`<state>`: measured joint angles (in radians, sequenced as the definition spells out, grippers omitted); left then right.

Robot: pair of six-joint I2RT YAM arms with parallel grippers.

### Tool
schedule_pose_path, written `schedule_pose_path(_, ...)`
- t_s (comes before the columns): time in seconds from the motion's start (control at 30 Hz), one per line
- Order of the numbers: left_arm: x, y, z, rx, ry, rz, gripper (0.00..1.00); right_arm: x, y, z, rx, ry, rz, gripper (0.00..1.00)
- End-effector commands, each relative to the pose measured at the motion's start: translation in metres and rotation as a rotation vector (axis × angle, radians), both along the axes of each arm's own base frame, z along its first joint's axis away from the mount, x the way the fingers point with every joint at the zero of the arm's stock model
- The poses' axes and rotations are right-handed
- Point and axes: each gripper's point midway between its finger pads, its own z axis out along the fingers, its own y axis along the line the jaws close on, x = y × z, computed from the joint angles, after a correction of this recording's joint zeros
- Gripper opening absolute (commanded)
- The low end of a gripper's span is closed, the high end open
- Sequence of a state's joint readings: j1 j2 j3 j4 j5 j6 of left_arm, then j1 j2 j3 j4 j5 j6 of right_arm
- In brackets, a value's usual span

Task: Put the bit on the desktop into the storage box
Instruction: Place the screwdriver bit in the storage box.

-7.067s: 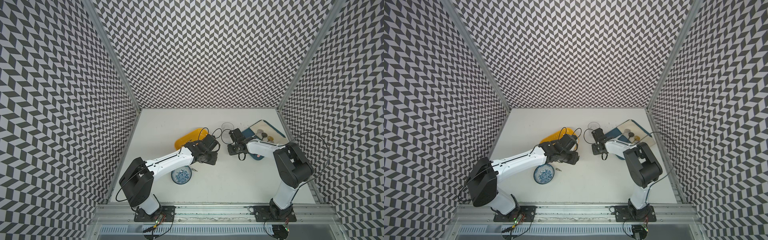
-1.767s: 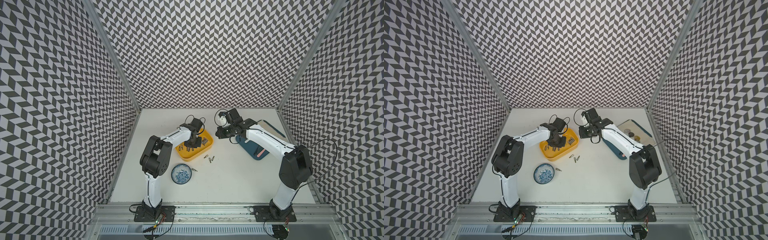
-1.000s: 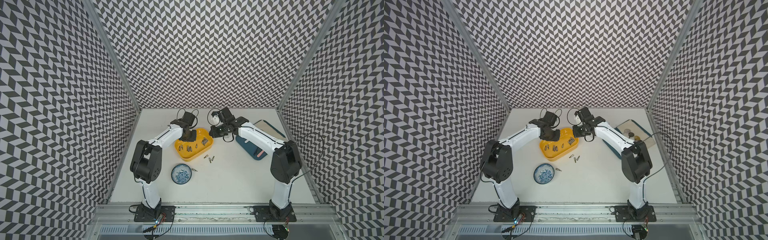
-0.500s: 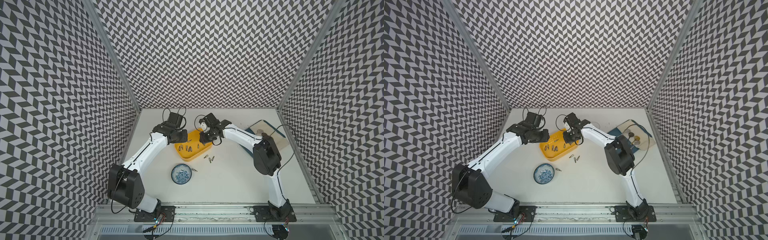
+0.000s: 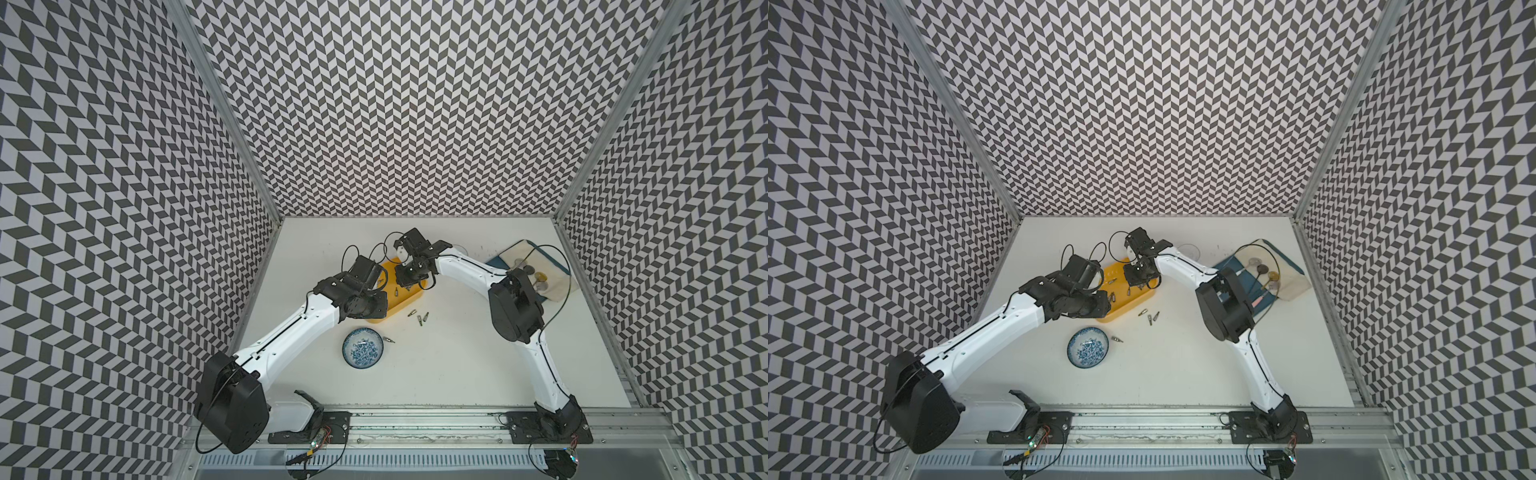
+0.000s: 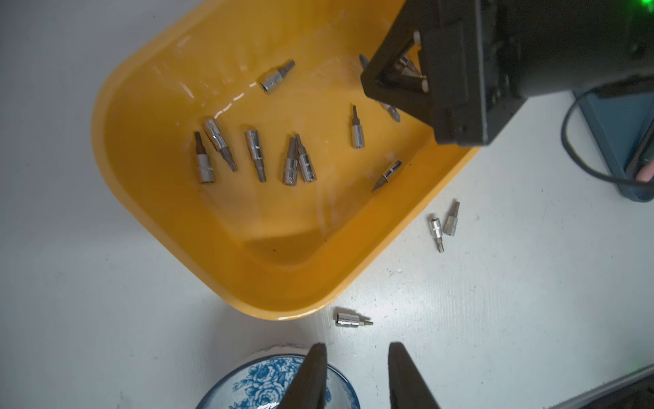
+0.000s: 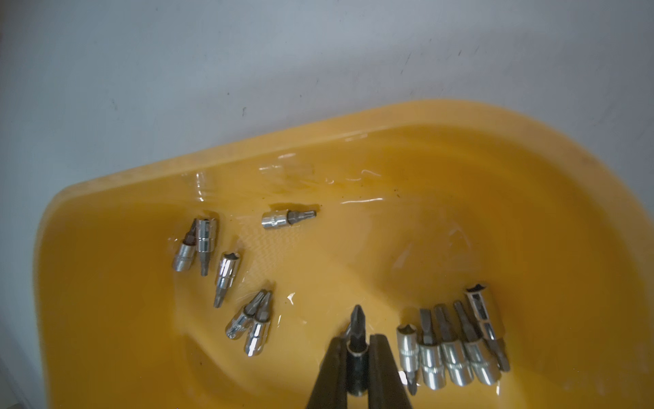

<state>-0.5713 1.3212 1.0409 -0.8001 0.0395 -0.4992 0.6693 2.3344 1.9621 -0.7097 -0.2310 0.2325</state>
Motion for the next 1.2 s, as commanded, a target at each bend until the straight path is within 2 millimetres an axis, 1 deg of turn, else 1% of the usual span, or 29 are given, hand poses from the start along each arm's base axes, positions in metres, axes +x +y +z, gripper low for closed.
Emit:
schedule_pose_path(0.0, -0.005, -0.006, 0.010, -0.037, -0.021, 0.019, 0.34, 0.012, 0.006, -0.002, -0.007, -0.048, -0.006, 0.00)
schedule_pose_path(0.2, -0.018, -0.014, 0.004, -0.051, 0.000, 0.010, 0.34, 0.016, 0.007, -0.011, -0.042, -0.075, -0.013, 0.02)
schedule_pose_path(0.33, -0.022, -0.016, 0.004, -0.057, 0.000, 0.011, 0.34, 0.017, 0.009, -0.017, -0.070, -0.096, -0.014, 0.02)
schedule_pose_path(0.5, -0.026, -0.017, 0.002, -0.055, 0.007, 0.011, 0.34, 0.015, 0.014, -0.023, -0.093, -0.113, -0.006, 0.06)
schedule_pose_path(0.57, -0.028, -0.018, 0.001, -0.053, 0.012, 0.007, 0.34, 0.016, 0.013, -0.025, -0.100, -0.114, -0.009, 0.09)
schedule_pose_path(0.63, -0.031, -0.018, -0.001, -0.052, 0.017, 0.004, 0.34, 0.016, 0.014, -0.023, -0.097, -0.118, -0.008, 0.17)
schedule_pose_path(0.67, -0.031, -0.019, -0.002, -0.051, 0.018, 0.003, 0.34, 0.017, 0.014, -0.021, -0.095, -0.123, -0.010, 0.18)
schedule_pose_path(0.77, -0.035, -0.021, -0.005, -0.050, 0.024, -0.004, 0.34, 0.019, 0.015, -0.008, -0.078, -0.140, -0.014, 0.24)
schedule_pose_path(0.87, -0.038, -0.023, -0.007, -0.049, 0.028, -0.010, 0.34, 0.021, 0.017, 0.015, -0.052, -0.170, -0.023, 0.28)
schedule_pose_path(1.0, -0.040, -0.026, -0.009, -0.050, 0.031, -0.014, 0.34, 0.023, 0.016, 0.048, -0.018, -0.211, -0.038, 0.31)
schedule_pose_path(1.17, -0.045, -0.028, -0.015, -0.041, 0.039, -0.025, 0.34, 0.022, 0.004, 0.096, 0.016, -0.266, -0.073, 0.34)
